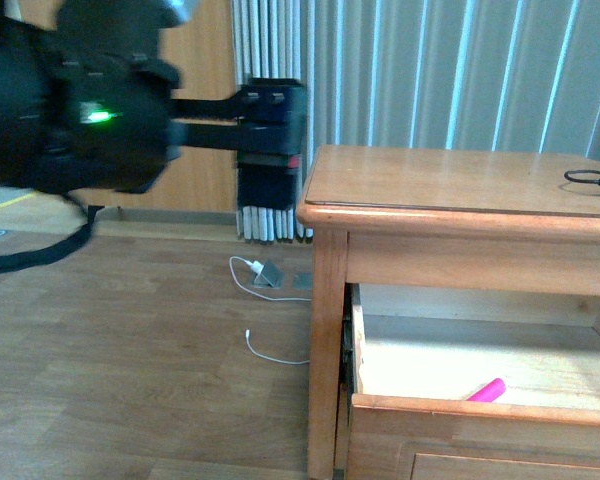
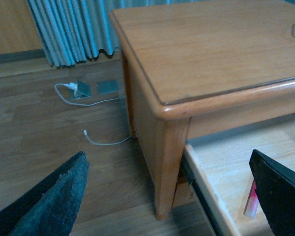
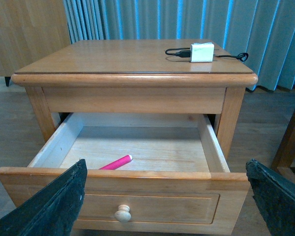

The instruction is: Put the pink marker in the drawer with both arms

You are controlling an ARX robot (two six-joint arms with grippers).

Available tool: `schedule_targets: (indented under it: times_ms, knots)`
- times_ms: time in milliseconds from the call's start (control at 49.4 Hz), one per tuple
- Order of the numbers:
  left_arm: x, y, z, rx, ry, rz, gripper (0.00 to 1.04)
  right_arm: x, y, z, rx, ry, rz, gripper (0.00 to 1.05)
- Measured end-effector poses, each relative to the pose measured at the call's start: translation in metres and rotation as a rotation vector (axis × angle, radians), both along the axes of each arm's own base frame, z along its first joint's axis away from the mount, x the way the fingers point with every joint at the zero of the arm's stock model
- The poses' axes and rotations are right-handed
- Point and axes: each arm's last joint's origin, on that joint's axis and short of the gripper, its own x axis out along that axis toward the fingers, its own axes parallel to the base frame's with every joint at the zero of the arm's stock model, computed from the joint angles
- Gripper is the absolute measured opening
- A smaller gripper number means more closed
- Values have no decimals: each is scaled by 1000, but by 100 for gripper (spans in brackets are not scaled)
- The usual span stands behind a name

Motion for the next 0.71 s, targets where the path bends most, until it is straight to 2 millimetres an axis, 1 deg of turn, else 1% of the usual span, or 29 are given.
schedule_targets:
  times_ms: [20, 61, 121, 162, 364, 445, 526, 708]
  knots:
    - [-7, 6, 0, -2, -5, 11, 99, 0, 0, 0, 0, 0, 0, 96]
    - [-29, 24, -1, -8, -17, 51, 99, 0, 0, 0, 0, 0, 0, 96]
    - [-50, 39, -2, -14, -40, 101, 99, 0, 0, 0, 0, 0, 0, 96]
    - [-71, 51, -8, -24, -48, 140, 99, 0, 0, 0, 0, 0, 0, 96]
    - [-128, 79, -38, -67, 10, 251, 99, 0, 0, 0, 0, 0, 0, 96]
    - [-147, 87, -46, -86, 18, 299, 99, 0, 0, 0, 0, 0, 0, 96]
    - [-162, 95, -55, -115, 19, 344, 99, 0, 0, 0, 0, 0, 0, 96]
    - [-181, 114, -74, -216, 23, 455, 99, 0, 0, 0, 0, 0, 0, 96]
